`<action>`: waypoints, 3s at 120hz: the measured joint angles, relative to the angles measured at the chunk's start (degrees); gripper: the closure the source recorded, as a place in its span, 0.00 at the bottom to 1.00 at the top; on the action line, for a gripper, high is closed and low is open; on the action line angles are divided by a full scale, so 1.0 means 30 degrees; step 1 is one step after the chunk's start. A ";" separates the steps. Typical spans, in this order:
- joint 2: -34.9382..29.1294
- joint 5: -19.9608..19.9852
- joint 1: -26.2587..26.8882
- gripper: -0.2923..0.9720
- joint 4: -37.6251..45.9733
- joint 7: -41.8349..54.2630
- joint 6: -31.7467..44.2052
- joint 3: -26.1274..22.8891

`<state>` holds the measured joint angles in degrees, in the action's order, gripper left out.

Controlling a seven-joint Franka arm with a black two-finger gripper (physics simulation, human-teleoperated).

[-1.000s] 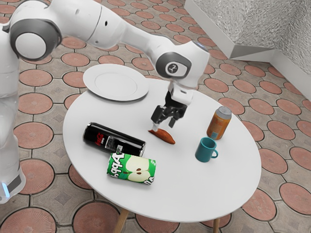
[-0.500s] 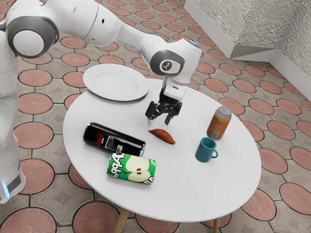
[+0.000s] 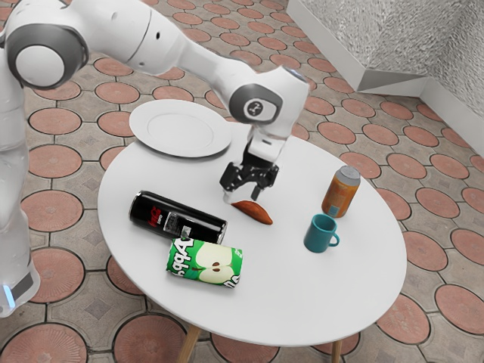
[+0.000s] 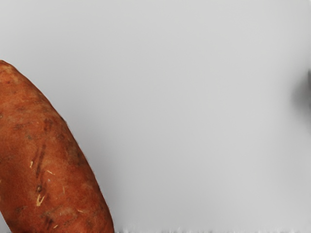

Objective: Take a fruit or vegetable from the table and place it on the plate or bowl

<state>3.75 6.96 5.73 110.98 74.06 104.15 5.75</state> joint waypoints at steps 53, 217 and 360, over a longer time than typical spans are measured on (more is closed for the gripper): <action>-0.0239 0.0056 -0.0139 0.23 0.0597 0.0365 0.0456 0.0780; 0.1894 0.0240 0.0219 0.23 -0.2412 0.0128 0.0511 0.0350; 0.2154 0.0596 0.0406 0.23 -0.1511 -0.0211 0.0691 0.0141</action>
<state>10.21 8.75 6.94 106.45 73.43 106.22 6.17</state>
